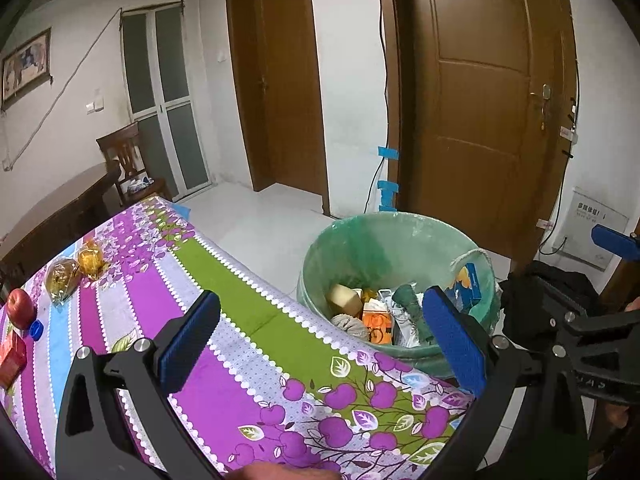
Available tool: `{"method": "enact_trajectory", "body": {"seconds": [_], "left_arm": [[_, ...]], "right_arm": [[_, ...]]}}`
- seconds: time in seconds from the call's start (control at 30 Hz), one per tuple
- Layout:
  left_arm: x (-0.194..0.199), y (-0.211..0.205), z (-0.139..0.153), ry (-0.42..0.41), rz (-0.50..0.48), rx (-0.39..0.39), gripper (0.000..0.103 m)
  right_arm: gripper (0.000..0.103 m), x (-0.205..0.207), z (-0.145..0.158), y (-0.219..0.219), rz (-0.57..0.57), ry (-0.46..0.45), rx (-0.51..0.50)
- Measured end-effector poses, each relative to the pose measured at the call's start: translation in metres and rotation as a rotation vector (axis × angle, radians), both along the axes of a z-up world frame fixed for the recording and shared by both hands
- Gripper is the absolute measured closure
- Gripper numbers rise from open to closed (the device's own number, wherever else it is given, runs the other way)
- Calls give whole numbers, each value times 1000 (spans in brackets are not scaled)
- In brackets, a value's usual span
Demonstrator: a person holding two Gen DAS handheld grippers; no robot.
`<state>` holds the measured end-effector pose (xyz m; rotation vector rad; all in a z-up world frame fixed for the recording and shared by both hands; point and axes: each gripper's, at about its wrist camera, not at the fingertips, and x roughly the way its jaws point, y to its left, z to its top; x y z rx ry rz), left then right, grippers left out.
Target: Collect trash
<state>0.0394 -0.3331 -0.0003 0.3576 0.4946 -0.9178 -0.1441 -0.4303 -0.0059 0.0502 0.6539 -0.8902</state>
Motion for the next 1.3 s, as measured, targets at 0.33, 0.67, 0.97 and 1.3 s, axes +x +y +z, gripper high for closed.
{"method": "enact_trajectory", "body": {"seconds": [0.33,0.67,0.97,1.3], "left_arm": [[-1,-2,0,-11,3,9,5],[0,-2,-1,31,-19,12,6],[-7,2,2,-37,9,-19,6],[1,13,9,-9,45,-5,6]], "right_arm": [[4,-8,-3,-2,24,-10,18],[4,-15,-7,-5,15,-30,33],[4,-18,-9,-7,0,-41,38],[4,-15,-7,-5,23,-58,63]]}}
